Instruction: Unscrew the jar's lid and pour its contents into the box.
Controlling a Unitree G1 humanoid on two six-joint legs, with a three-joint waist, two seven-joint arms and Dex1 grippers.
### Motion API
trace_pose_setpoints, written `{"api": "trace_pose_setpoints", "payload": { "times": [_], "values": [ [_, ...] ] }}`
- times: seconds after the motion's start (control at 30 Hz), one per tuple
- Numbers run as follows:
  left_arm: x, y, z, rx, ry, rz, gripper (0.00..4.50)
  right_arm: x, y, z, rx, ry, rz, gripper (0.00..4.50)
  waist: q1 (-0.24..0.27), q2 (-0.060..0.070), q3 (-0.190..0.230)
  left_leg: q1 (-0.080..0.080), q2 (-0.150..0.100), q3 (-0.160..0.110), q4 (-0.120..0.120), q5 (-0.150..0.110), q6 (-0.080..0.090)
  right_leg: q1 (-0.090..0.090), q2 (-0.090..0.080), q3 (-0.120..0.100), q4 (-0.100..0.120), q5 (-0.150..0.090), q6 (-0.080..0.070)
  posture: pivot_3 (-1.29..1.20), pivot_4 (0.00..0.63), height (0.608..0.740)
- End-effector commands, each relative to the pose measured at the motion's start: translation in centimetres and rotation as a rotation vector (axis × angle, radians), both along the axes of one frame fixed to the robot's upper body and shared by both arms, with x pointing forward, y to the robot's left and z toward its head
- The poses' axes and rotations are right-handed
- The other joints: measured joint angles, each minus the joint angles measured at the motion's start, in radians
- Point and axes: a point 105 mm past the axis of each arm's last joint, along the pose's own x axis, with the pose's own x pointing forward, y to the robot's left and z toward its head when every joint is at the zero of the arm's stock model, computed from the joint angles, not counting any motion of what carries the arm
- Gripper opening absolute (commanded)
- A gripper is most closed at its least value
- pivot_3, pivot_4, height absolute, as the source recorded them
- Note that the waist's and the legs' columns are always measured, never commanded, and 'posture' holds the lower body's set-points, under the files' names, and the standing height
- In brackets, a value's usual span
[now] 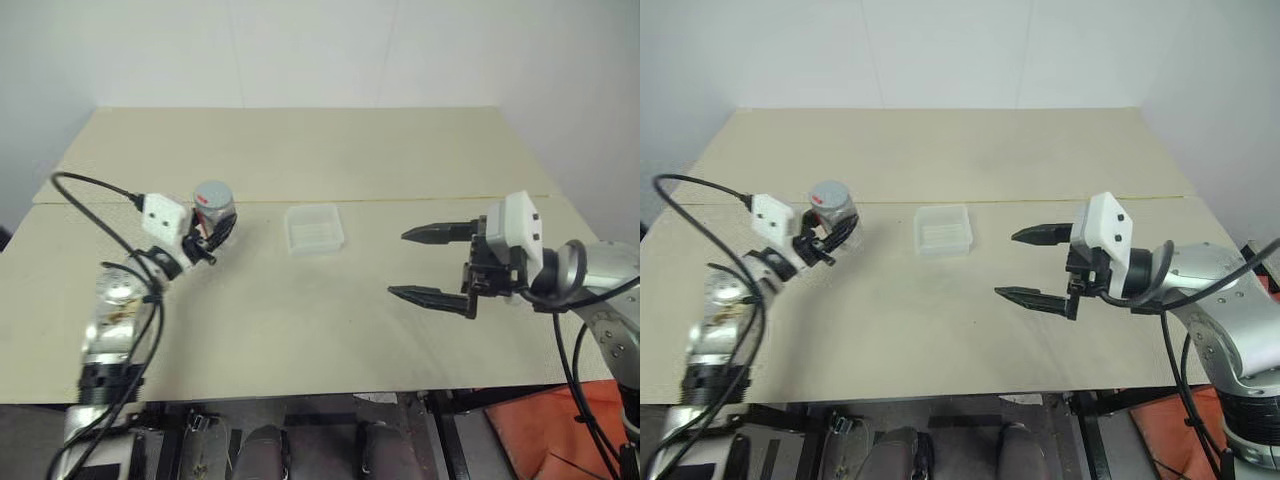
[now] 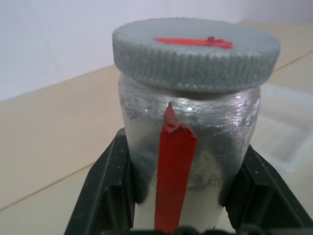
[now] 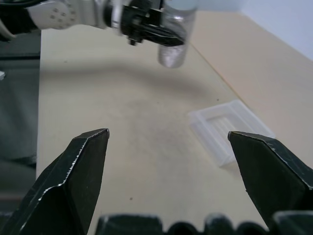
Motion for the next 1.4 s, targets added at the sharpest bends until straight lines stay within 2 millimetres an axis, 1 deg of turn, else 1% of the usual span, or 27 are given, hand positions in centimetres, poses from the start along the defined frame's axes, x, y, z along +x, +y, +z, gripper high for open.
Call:
{"api": "trace_pose_setpoints", "payload": {
  "times": [0.03, 0.13, 0.27, 0.4, 0.53, 0.7, 0.8, 0.9, 1.07, 1.4],
  "values": [
    [-2.5, -2.0, 2.0, -0.032, -0.005, -0.245, 1.93, 0.0, 1.1, 1.3, 0.055, -0.001, 0.025, 4.5, 0.005, 0.0, 0.0, 0.0, 0.0, 0.0, 0.0, 0.0, 0.0, 0.0, 0.0, 0.0, 0.0, 0.0, 0.0, 0.0, 0.15, 0.74],
    [-3.1, -3.5, 2.0, -0.013, 0.029, -0.386, 1.93, 0.2, 2.4, 1.9, 0.089, 0.009, 0.055, 4.5, 0.008, 0.0, 0.0, 0.0, -0.001, 0.0, 0.0, 0.0, 0.0, 0.0, 0.0, 0.0, 0.0, 0.0, 0.0, 0.0, 0.15, 0.74],
    [-3.1, -6.0, 2.5, -0.029, 0.051, -0.53, 1.93, 0.3, 4.4, 2.4, 0.128, 0.03, 0.094, 4.5, 0.008, 0.0, 0.0, -0.001, -0.001, 0.0, 0.0, 0.0, -0.001, 0.001, 0.0, -0.001, 0.0, 0.0, 0.0, 0.0, 0.15, 0.74],
    [-3.3, -8.3, 2.4, -0.002, 0.051, -0.654, 1.93, 0.5, 6.5, 2.8, 0.158, 0.053, 0.106, 4.5, 0.004, 0.0, 0.0, -0.001, -0.001, 0.0, 0.0, 0.001, -0.001, 0.001, 0.0, 0.0, 0.001, 0.0, 0.0, 0.0, 0.15, 0.74],
    [-3.2, -9.4, 2.4, 0.011, 0.055, -0.72, 1.93, 0.7, 8.1, 3.1, 0.173, 0.06, 0.107, 4.5, -0.001, 0.0, 0.0, -0.001, -0.001, 0.0, 0.0, 0.001, -0.002, 0.0, 0.0, 0.0, 0.001, 0.0, 0.0, 0.0, 0.15, 0.74],
    [-3.3, -10.0, 1.8, 0.042, 0.076, -0.777, 1.93, 0.7, 9.2, 3.8, 0.189, 0.053, 0.125, 4.5, -0.002, 0.0, 0.0, -0.002, -0.001, 0.0, 0.0, 0.001, -0.002, 0.0, 0.0, 0.0, 0.001, 0.0, 0.0, 0.0, 0.15, 0.74],
    [-3.2, -10.2, 1.6, 0.057, 0.077, -0.792, 1.93, 0.8, 9.8, 3.8, 0.182, 0.048, 0.125, 4.5, -0.001, 0.0, 0.0, -0.002, -0.001, 0.0, 0.0, 0.001, -0.001, 0.0, 0.0, -0.001, 0.001, 0.0, 0.0, 0.0, 0.15, 0.74],
    [-3.2, -10.2, 1.6, 0.061, 0.072, -0.796, 1.93, 0.9, 10.3, 3.6, 0.158, 0.051, 0.125, 4.5, -0.002, 0.0, 0.0, -0.002, -0.001, 0.0, 0.0, 0.001, -0.001, 0.0, 0.0, -0.001, 0.001, 0.0, 0.0, 0.0, 0.15, 0.74],
    [-3.3, -10.3, 1.5, 0.07, 0.069, -0.801, 1.93, 1.8, 11.0, 2.8, 0.126, 0.081, 0.103, 4.5, -0.005, 0.0, 0.0, -0.002, -0.001, 0.0, 0.0, 0.001, -0.001, 0.0, 0.0, -0.001, 0.002, 0.0, 0.0, 0.0, 0.15, 0.74],
    [-3.5, -9.9, 1.0, 0.084, 0.086, -0.791, 1.93, 1.9, 11.5, 2.7, 0.109, 0.092, 0.126, 4.5, -0.007, 0.0, 0.0, -0.002, -0.001, 0.0, 0.0, 0.001, -0.001, -0.001, 0.0, -0.001, 0.002, 0.0, 0.0, 0.0, 0.15, 0.74]
  ]
}}
